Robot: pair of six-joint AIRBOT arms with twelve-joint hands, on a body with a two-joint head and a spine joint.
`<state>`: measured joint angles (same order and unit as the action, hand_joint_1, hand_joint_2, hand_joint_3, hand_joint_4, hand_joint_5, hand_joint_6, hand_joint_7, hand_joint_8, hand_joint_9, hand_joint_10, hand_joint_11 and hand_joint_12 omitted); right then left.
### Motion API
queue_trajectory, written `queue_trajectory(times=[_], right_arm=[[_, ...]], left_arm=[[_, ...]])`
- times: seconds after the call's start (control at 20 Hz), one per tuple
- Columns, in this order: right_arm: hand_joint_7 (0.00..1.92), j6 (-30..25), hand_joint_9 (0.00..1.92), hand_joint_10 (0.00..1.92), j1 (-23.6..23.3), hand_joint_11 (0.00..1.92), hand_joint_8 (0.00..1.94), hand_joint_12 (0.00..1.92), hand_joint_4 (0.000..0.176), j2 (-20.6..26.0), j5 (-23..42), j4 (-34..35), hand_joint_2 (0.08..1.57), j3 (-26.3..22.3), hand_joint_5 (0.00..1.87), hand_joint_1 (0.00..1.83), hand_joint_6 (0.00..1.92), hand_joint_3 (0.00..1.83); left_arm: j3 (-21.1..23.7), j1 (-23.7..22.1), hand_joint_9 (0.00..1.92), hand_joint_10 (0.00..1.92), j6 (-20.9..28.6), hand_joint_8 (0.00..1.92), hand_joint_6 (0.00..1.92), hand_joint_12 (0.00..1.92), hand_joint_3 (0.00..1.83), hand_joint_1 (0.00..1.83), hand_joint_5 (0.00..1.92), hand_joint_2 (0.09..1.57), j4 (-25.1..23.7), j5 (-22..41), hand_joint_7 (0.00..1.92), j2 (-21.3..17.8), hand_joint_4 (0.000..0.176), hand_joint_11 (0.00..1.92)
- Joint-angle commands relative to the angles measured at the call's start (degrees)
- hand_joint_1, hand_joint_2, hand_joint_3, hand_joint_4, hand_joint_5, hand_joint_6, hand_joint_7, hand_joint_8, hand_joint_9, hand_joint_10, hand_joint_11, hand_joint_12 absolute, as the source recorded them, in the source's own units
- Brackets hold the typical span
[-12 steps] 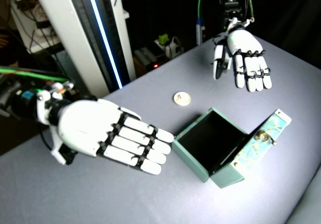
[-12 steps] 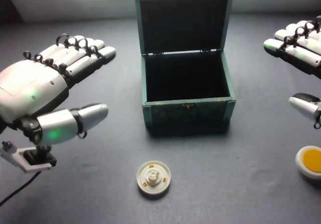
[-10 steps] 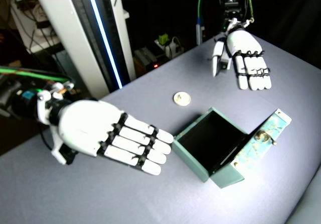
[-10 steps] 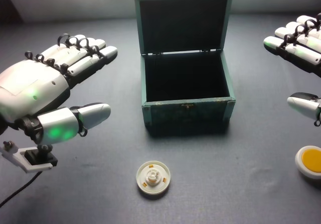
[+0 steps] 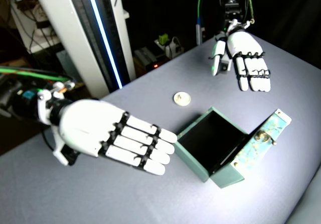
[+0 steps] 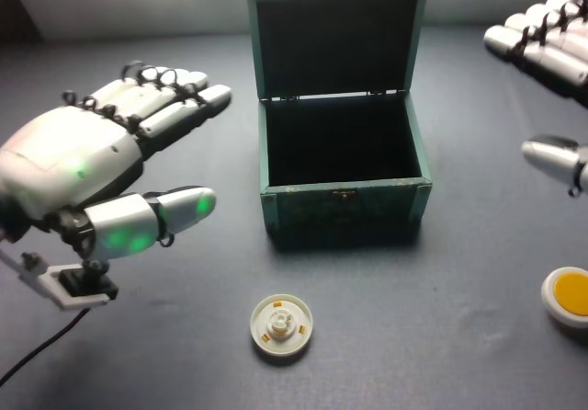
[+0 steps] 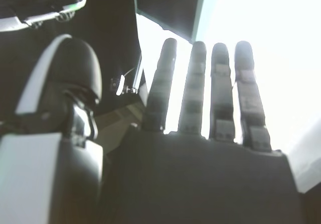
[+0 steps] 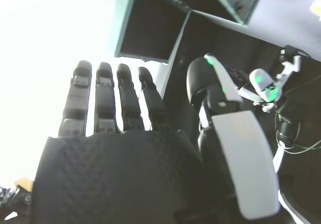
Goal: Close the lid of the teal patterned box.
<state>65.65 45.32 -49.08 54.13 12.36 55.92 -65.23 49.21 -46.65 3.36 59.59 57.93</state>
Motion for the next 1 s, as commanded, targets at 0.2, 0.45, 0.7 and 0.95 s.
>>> queue_trajectory(times=[0.2,0.45,0.7,0.95], right_arm=[[0.03,0.0,0.01,0.00,-7.2,0.00,0.00,0.72,0.000,-3.1,3.4,0.3,1.46,4.2,0.04,0.24,0.00,0.00],[0.00,0.0,0.00,0.00,-13.2,0.00,0.00,0.87,0.000,-7.0,-1.2,1.1,1.46,9.0,0.00,0.20,0.00,0.00],[0.00,0.8,0.00,0.01,-19.2,0.00,0.00,1.48,0.000,-11.5,-6.7,2.5,1.41,14.1,0.01,0.19,0.00,0.00],[0.00,7.9,0.00,0.00,-25.8,0.00,0.00,0.03,0.000,-15.3,-13.7,4.4,1.36,17.8,0.01,0.13,0.00,0.00]], left_arm=[[-1.6,-2.0,0.00,0.00,1.3,0.00,0.00,0.34,0.00,0.11,0.04,1.42,-0.6,3.8,0.01,2.1,0.006,0.00],[-3.3,-3.2,0.00,0.00,2.3,0.00,0.01,0.40,0.00,0.16,0.04,1.40,-1.1,2.2,0.00,4.1,0.010,0.00],[-5.2,-4.9,0.02,0.01,2.7,0.01,0.02,0.75,0.00,0.21,0.11,1.39,-1.4,-0.1,0.07,6.4,0.000,0.00],[-7.7,-7.9,0.01,0.00,4.2,0.00,0.01,0.15,0.00,0.15,0.12,1.37,-3.6,-2.8,0.08,9.1,0.000,0.00]])
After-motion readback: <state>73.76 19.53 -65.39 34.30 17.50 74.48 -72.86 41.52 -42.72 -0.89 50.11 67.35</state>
